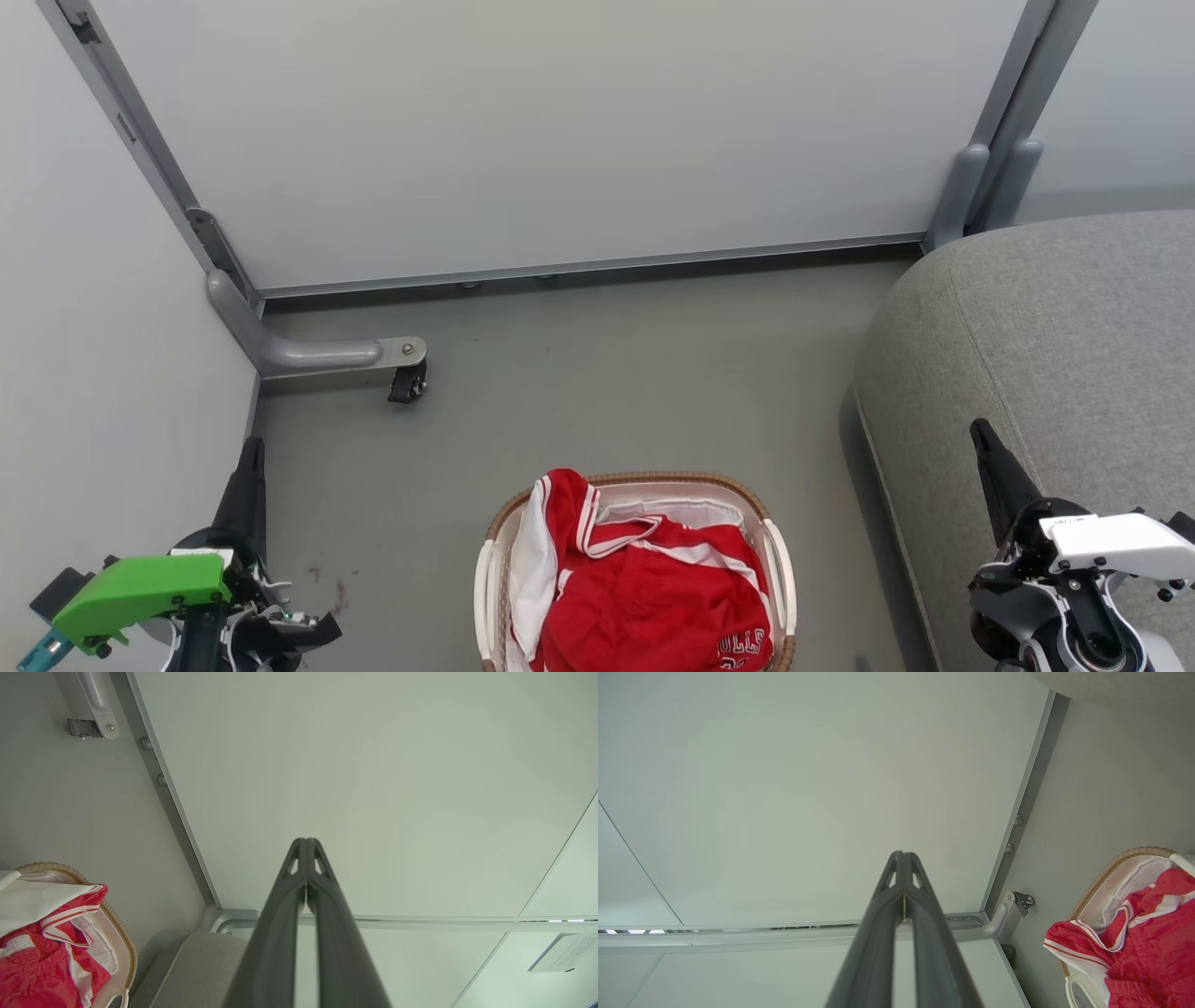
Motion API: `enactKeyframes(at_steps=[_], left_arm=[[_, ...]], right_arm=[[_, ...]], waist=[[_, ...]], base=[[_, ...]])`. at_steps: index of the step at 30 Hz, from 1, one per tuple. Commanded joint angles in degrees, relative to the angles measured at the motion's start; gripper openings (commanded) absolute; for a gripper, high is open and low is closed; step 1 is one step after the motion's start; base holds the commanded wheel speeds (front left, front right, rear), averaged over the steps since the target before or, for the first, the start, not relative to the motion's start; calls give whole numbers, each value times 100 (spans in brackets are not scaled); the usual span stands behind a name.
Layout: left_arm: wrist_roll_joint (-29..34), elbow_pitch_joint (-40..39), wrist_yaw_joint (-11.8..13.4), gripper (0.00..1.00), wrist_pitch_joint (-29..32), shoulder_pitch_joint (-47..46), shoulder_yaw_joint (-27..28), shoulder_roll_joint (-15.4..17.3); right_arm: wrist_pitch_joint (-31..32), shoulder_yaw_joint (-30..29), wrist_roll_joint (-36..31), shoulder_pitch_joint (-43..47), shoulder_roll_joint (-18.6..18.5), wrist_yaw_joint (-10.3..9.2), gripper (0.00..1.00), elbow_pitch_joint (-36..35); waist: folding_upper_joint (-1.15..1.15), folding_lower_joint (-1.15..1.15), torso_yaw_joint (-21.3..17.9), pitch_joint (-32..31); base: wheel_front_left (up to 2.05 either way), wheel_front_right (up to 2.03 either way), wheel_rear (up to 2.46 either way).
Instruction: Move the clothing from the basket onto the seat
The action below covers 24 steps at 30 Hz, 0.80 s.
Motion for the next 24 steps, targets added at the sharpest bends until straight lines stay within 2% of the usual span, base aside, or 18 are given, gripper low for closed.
enactKeyframes(at_steps=[1,21,22,24], left_arm=[[1,-1,-34,0,6,-73,15,45],[1,-1,-34,0,6,-73,15,45],[1,2,0,100,-1,1,-1,0],[1,97,10,100,-5,49,-14,-22]], right_arm=[[-6,-12,13,-57,-33,13,0,11],[-6,-12,13,-57,-33,13,0,11],[-1,1,-1,0,0,-1,100,2],[-4,12,-4,59,31,-2,100,90]], waist=[[0,0,0,0],[0,0,0,0],[0,0,0,0],[0,0,0,0]], base=[[0,0,0],[0,0,0],[0,0,0],[0,0,0]])
